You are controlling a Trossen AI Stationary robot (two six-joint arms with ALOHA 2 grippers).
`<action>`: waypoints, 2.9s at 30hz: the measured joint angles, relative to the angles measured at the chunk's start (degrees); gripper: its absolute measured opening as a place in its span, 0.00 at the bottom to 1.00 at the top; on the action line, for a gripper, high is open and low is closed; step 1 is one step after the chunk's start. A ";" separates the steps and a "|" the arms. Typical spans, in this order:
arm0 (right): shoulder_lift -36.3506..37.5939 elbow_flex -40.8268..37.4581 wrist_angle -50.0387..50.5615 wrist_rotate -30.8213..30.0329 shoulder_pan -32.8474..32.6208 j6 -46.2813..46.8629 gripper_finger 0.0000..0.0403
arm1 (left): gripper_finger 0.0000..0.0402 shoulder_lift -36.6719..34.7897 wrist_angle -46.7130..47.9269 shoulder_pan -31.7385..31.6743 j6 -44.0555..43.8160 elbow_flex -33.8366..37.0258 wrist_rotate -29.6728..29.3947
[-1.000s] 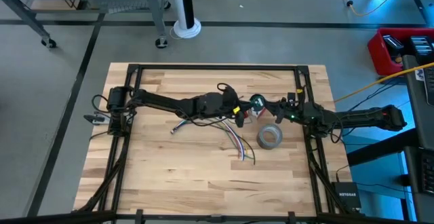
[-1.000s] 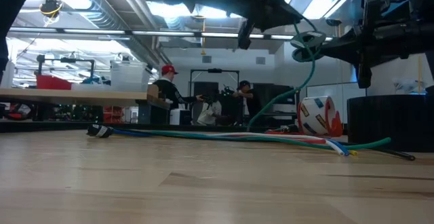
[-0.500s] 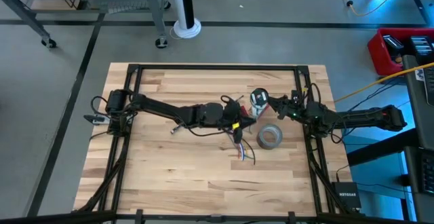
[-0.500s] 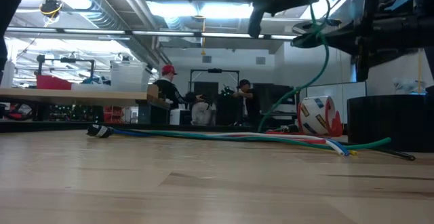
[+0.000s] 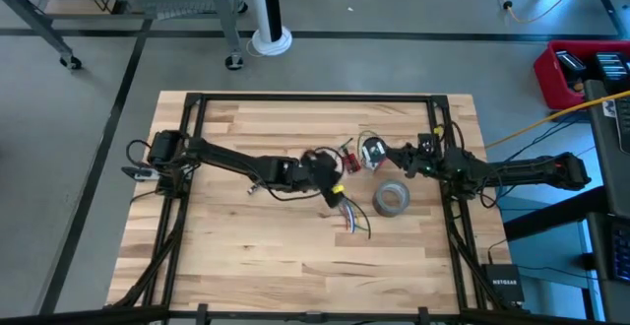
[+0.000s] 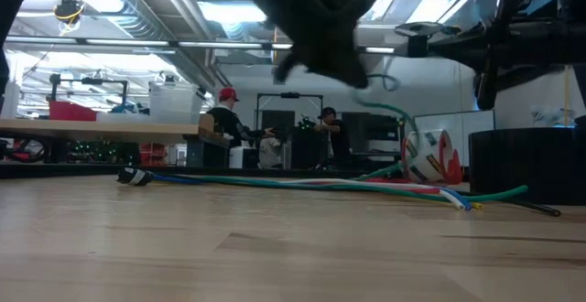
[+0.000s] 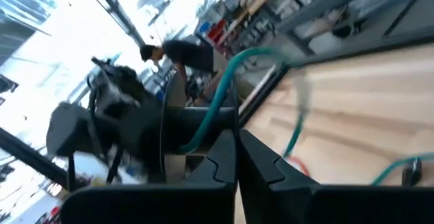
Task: Coil cords
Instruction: Uncoil green wire from the black spool
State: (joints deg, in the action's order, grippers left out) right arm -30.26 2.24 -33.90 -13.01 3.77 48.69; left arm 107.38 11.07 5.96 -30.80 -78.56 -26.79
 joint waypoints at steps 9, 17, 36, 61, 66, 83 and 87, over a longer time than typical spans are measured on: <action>0.00 0.00 10.11 0.42 0.00 2.77 0.00 | 0.01 -6.95 5.97 -1.46 3.50 0.02 -13.21; 0.00 0.00 19.02 2.18 0.00 6.81 0.00 | 0.01 -7.66 -3.93 -4.89 11.59 0.02 -12.24; 0.00 0.00 21.12 -8.38 0.00 10.18 0.00 | 0.01 -7.50 -22.21 -3.16 16.68 0.02 9.64; 0.00 0.00 3.38 -21.07 0.00 8.87 0.00 | 0.01 -7.48 -18.32 6.21 21.48 0.04 18.30; 0.01 0.00 -0.02 -21.15 0.00 7.59 0.00 | 0.01 -7.46 -13.60 6.67 18.32 0.04 18.24; 0.00 1.30 -8.49 -25.86 0.00 -5.93 0.00 | 0.01 -7.44 0.72 8.50 6.47 0.07 17.43; 0.00 3.60 -8.51 -25.32 0.00 -9.59 0.00 | 0.01 -7.44 0.44 7.62 5.21 0.07 17.25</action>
State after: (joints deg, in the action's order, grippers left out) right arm -30.26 5.84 -42.41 -38.33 3.77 39.10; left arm 99.94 11.51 13.57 -25.59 -78.50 -9.54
